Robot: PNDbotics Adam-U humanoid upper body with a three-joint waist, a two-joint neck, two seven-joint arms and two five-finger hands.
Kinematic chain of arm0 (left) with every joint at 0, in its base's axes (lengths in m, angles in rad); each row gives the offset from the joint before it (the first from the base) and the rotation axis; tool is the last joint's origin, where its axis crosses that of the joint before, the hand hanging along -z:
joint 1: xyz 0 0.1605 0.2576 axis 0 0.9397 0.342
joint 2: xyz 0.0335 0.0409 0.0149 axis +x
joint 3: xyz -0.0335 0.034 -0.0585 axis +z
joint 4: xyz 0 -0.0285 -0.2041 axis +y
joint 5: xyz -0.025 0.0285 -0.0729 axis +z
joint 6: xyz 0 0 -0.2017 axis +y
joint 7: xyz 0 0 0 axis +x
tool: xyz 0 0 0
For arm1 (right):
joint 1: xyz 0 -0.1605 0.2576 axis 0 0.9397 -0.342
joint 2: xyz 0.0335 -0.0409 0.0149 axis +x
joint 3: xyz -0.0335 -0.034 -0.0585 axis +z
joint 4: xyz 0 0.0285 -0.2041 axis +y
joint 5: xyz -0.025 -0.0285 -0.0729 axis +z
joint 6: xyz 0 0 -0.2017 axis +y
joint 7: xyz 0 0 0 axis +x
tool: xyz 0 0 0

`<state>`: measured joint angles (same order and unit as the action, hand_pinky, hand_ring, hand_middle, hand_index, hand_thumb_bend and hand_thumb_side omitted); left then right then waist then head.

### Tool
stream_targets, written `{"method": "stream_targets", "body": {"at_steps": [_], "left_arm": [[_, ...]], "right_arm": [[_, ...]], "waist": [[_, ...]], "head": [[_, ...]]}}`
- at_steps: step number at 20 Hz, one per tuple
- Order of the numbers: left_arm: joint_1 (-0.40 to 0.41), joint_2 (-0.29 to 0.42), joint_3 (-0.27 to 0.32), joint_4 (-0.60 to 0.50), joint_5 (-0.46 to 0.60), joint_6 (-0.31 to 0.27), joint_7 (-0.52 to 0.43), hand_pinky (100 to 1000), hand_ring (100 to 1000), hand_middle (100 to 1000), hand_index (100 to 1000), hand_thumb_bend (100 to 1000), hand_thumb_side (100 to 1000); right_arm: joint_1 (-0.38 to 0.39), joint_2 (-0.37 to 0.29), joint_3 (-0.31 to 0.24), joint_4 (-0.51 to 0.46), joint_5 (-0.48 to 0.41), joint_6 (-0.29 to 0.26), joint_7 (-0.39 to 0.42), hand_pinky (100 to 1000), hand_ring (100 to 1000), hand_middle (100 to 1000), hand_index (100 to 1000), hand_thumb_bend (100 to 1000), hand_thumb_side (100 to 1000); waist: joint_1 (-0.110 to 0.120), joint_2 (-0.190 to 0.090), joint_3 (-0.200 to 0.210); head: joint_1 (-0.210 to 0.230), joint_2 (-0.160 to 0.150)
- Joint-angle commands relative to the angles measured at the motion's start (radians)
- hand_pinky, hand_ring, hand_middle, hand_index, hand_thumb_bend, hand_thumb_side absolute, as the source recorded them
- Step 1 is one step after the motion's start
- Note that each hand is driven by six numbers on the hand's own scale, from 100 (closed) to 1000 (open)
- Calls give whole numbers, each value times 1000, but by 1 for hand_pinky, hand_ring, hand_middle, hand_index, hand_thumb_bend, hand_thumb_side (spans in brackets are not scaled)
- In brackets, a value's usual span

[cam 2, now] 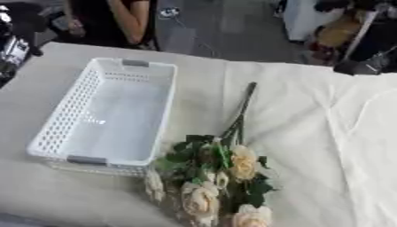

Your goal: Pick up objects on the table and place them in the box.

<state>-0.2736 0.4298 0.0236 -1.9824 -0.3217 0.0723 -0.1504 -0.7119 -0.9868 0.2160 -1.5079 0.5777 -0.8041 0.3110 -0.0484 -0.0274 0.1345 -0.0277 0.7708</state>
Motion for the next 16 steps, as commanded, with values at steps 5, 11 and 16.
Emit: {"method": "stream_targets", "body": {"at_steps": [5, 11, 16], "left_arm": [[-16, 27, -8, -18, 6, -4, -12, 560, 737, 859, 788, 100, 805], [-21, 21, -9, -18, 9, -7, -15, 560, 736, 858, 788, 100, 805], [-27, 17, -10, -18, 11, -9, -19, 561, 736, 857, 788, 100, 804]], "right_arm": [[-60, 71, 85, 23, 114, -103, 70, 945, 995, 956, 956, 451, 518], [-82, 187, 143, 23, 115, -103, 100, 940, 991, 947, 951, 444, 500], [-81, 258, 163, 25, 77, -103, 159, 937, 989, 943, 951, 400, 500]], "waist": [[3, -8, 4], [9, -7, 12], [11, -6, 17]], "head": [[-19, -1], [-24, -1], [-24, -1]]}}
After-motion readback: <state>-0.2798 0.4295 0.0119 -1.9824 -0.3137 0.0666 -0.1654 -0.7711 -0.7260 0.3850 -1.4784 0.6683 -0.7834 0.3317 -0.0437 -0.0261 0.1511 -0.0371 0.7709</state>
